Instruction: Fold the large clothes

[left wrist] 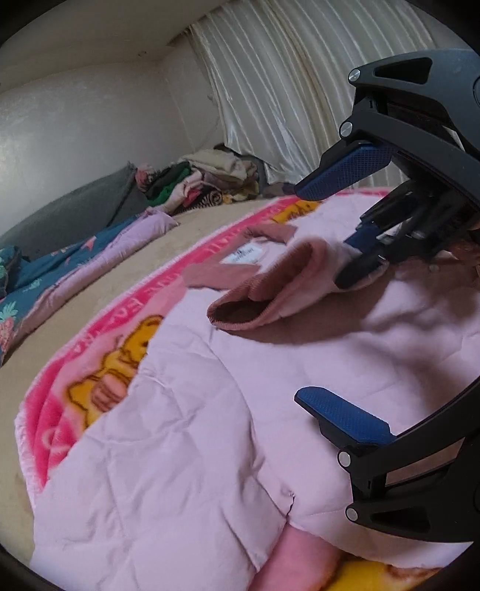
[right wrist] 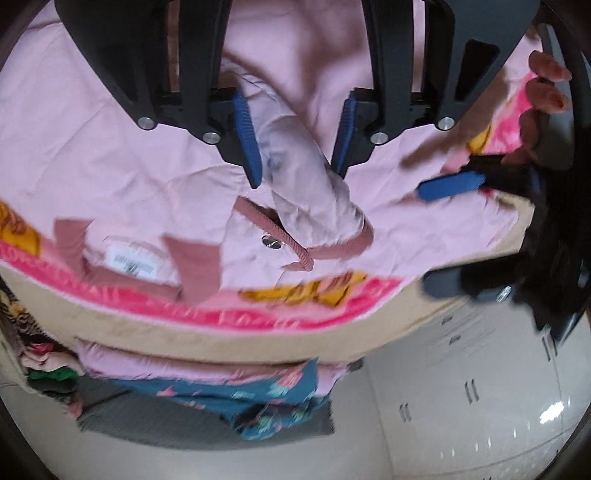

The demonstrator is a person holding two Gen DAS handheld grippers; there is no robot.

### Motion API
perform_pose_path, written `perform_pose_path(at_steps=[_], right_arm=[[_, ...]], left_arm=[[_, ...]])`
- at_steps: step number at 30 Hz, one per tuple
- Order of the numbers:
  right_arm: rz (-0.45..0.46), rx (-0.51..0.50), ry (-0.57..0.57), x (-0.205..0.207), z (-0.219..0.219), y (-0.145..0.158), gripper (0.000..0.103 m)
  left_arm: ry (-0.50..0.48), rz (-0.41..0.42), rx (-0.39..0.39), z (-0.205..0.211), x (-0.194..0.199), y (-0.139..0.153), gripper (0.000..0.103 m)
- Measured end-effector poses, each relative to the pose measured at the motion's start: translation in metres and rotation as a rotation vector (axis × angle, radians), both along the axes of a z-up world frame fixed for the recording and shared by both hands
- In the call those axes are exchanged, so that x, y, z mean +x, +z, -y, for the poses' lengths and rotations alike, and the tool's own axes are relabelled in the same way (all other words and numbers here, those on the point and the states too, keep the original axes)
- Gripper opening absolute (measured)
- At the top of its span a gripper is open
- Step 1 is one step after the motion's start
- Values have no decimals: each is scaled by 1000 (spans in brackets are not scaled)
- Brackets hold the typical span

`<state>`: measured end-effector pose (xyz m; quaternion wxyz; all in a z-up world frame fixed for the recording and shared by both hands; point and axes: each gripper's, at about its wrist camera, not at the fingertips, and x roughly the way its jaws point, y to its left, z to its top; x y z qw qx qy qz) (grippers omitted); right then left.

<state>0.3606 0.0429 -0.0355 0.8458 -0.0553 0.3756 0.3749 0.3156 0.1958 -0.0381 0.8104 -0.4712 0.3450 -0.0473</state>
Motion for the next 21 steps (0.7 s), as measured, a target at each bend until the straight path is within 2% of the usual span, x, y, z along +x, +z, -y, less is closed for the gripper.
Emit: perform_pose_path(at_steps=[1, 4, 8, 15, 18, 21], right_arm=[[-22, -5, 17, -4, 0, -2, 58], [-74, 62, 20, -12, 21, 4, 67], [-91, 114, -58, -14, 72, 17, 69], [-18, 78, -337, 3, 184, 33, 69], [0, 75, -471, 13, 233, 36, 69], [8, 53, -543, 25, 259, 32, 69]], left_arm=[[-6, -8, 7, 3, 2, -3, 94], [-21, -28, 26, 9, 5, -9, 94], [-38, -26, 141, 24, 8, -1, 94], [-136, 36, 459, 75, 14, 27, 93], [-174, 28, 588, 101, 18, 28, 82], [-227, 17, 617, 114, 24, 17, 82]])
